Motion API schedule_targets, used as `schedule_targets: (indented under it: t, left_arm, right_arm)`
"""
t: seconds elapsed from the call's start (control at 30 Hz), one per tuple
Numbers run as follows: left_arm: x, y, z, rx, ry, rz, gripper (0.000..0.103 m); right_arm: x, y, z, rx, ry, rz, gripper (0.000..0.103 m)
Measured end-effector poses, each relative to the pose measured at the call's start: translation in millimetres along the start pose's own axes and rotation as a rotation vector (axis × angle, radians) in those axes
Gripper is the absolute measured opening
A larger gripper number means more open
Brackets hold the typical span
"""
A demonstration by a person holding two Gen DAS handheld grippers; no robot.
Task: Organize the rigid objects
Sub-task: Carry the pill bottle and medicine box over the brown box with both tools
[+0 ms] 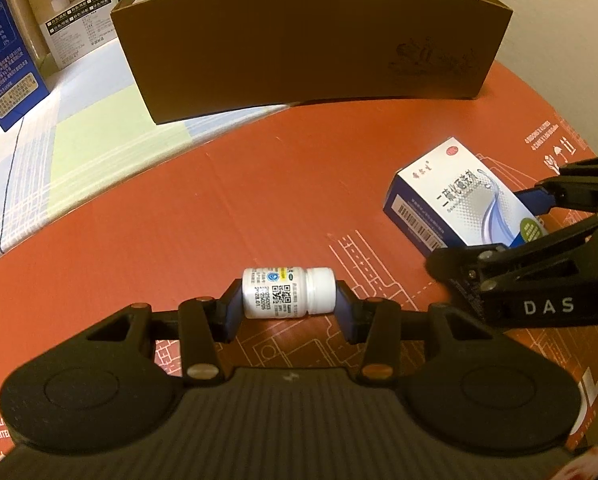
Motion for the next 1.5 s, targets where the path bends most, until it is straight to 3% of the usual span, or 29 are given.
schedule_targets:
  t: [0.3, 0.63, 1.03, 1.5]
  left_arm:
    - [-3.7, 12.8, 0.9, -0.031, 0.0, 0.011, 0.041]
    - [-5.8, 52.0, 22.8, -0.099, 0.005, 0.017, 0.041]
    - [-10.1, 91.2, 83.2, -0.209, -0.018, 0.012, 0.041]
    - [1.5, 79.8, 176.6, -0.272, -0.02, 0.007, 0.041]
  right_arm:
    - [-0.5, 7.1, -1.3, -0.013, 0.005, 0.01, 0.062]
    - [-3.7, 44.0, 11.2, -0.079, -0.011, 0.025, 0.062]
    - [-18.5, 89.8, 53.9, -0.188, -0.049, 0.052, 0.062]
    - [-69.9, 108.0, 132.4, -0.279, -0.13, 0.096, 0.062]
Point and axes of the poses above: each gripper's, at about its wrist camera, not at the fingertips, and y roughly against the way its jaws point, x to its left, z to its top, the point moved 6 cm from there along -y, roughly the way its jaws point, and after that the axes turned 1 degree about x, right-handed, at the moved point
